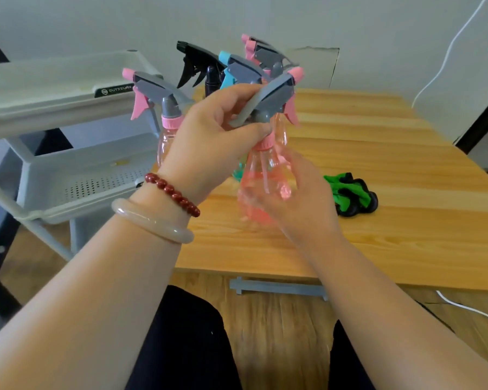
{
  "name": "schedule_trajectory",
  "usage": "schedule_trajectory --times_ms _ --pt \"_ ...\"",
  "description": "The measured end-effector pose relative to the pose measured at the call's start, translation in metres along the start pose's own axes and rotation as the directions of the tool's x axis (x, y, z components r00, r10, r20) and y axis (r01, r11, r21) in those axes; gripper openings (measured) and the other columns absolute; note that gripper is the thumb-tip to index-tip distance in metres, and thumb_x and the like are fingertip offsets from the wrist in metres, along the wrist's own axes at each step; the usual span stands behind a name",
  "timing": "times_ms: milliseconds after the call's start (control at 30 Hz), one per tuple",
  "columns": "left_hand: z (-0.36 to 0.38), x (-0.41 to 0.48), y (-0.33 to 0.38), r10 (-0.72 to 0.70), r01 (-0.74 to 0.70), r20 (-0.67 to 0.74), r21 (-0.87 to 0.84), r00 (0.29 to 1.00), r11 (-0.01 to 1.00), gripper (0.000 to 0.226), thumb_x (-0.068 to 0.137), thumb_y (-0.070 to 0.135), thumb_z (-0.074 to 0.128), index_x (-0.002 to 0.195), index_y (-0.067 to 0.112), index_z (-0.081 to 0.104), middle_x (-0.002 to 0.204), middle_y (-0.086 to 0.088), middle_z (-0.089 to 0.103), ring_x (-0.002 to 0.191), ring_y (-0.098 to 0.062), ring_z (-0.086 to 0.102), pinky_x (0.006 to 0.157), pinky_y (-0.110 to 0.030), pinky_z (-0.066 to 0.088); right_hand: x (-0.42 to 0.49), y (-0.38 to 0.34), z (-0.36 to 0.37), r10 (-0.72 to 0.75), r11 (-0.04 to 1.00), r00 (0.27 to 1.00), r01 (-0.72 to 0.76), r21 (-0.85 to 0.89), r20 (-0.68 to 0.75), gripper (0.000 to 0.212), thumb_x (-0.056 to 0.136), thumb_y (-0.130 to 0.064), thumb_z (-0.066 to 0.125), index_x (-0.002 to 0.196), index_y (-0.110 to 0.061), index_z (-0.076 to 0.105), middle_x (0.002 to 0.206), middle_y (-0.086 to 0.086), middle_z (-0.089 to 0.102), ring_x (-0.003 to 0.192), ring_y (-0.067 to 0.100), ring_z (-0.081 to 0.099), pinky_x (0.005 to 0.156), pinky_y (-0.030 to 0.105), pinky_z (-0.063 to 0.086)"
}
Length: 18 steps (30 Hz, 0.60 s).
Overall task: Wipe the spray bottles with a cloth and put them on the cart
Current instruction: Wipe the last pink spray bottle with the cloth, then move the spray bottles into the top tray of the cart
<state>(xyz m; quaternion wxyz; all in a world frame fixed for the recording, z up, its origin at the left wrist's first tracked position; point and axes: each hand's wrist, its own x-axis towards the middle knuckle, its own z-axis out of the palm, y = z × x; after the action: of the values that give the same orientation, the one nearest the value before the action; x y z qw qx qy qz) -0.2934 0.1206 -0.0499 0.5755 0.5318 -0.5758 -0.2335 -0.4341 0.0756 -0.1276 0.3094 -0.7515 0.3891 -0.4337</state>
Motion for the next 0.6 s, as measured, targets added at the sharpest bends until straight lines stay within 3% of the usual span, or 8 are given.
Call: schedule_trajectory --times_ms 67,200,267,333,433,533,600 --pt "0.003 0.009 -0.004 0.024 -0.024 0.038 0.001 0.999 1.000 0.036 0.089 0.005 0.068 0.108 0.035 0.065 0.093 0.011 0.071 0.087 -0.003 0.069 0.079 -0.018 0.053 0.004 0.005 -0.005 -0.034 0.999 0.996 0.032 -0.024 -0.081 0.084 0.065 -0.068 0.074 0.135 -0.028 0.052 0.110 -0.039 0.045 0.105 -0.027 0.043 0.087 -0.002 0.032" --pt "0.004 0.028 -0.010 0.026 -0.026 0.064 0.012 0.998 1.000 0.039 0.086 0.009 0.069 0.106 0.041 0.064 0.100 0.011 0.073 0.097 -0.007 0.070 0.084 -0.023 0.055 0.015 0.019 -0.014 0.025 0.992 0.998 -0.030 -0.119 -0.050 0.096 0.064 -0.087 0.054 0.139 -0.028 0.049 0.130 -0.019 0.053 0.126 -0.001 0.044 0.103 0.021 0.034" --pt "0.001 0.036 -0.011 0.003 -0.003 0.072 0.004 0.997 1.000 0.039 0.083 0.010 0.067 0.107 0.040 0.064 0.101 0.013 0.073 0.098 -0.009 0.070 0.083 -0.024 0.056 0.023 0.022 -0.016 0.036 0.986 0.999 -0.037 -0.165 -0.013 0.093 0.068 -0.082 0.054 0.138 -0.020 0.053 0.132 -0.010 0.056 0.126 0.005 0.045 0.103 0.025 0.035" --pt "-0.002 0.045 -0.009 -0.014 0.010 0.109 0.037 0.994 0.999 0.041 0.080 0.007 0.068 0.105 0.039 0.062 0.099 0.017 0.071 0.095 -0.006 0.069 0.081 -0.021 0.055 0.029 0.022 -0.018 0.001 0.973 1.000 0.004 -0.231 0.020 0.082 0.076 -0.073 0.056 0.132 -0.013 0.059 0.122 -0.007 0.059 0.117 0.005 0.048 0.096 0.016 0.034" --pt "-0.004 0.053 0.004 -0.014 -0.026 0.202 0.196 0.979 0.980 0.044 0.078 0.006 0.067 0.103 0.041 0.056 0.097 0.019 0.066 0.088 -0.003 0.066 0.079 -0.015 0.052 0.036 0.018 -0.024 -0.002 0.947 0.994 0.037 -0.320 0.106 0.074 0.082 -0.069 0.056 0.129 -0.012 0.059 0.111 0.000 0.065 0.106 0.015 0.055 0.088 0.018 0.033" --pt "-0.007 0.057 0.019 -0.025 -0.076 0.313 0.306 0.949 0.949 0.043 0.079 0.005 0.065 0.111 0.033 0.061 0.099 0.013 0.068 0.091 -0.011 0.066 0.078 -0.028 0.055 0.039 0.010 -0.033 -0.002 0.928 0.979 0.078 -0.365 0.203 0.070 0.081 -0.063 0.061 0.133 -0.015 0.057 0.108 -0.001 0.065 0.103 0.015 0.055 0.087 0.021 0.037" --pt "-0.009 0.061 0.028 -0.024 -0.133 0.388 0.372 0.921 0.919 0.042 0.082 0.004 0.064 0.119 0.024 0.064 0.103 0.008 0.069 0.093 -0.012 0.065 0.077 -0.033 0.055 0.038 0.002 -0.039 -0.009 0.908 0.969 0.111 -0.404 0.246 0.070 0.081 -0.063 0.060 0.128 -0.011 0.060 0.105 0.002 0.067 0.099 0.020 0.059 0.085 0.031 0.048"
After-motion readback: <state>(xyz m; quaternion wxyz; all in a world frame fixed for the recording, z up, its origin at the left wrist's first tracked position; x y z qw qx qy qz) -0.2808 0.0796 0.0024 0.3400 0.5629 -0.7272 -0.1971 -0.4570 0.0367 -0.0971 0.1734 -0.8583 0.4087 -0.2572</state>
